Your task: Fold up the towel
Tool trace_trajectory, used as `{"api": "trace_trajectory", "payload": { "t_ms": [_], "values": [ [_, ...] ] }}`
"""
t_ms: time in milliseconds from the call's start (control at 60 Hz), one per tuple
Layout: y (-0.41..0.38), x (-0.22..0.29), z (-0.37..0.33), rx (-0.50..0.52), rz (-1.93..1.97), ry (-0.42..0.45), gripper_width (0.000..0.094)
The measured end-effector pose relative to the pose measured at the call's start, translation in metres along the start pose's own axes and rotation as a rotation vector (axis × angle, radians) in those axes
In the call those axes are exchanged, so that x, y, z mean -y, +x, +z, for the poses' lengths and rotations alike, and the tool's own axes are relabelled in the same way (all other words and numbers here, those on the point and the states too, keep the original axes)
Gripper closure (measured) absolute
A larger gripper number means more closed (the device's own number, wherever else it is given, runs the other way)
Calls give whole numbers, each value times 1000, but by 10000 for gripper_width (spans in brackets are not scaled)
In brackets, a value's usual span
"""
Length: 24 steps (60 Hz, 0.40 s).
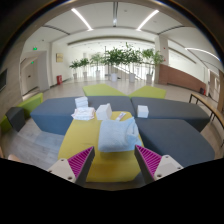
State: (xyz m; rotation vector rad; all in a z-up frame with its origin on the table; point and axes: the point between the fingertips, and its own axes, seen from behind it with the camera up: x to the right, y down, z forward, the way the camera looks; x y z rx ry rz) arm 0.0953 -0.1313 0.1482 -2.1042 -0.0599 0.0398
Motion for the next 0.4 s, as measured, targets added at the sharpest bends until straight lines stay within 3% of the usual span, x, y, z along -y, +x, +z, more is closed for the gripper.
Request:
{"api": "trace_trajectory", "payload": {
  "t_ms": [133, 300, 400],
  "values": [
    [-20, -9, 8, 94, 77, -21, 85],
    [18, -5, 19, 18, 29, -1, 100],
    [16, -4, 24, 57, 72, 1, 97]
  ]
}}
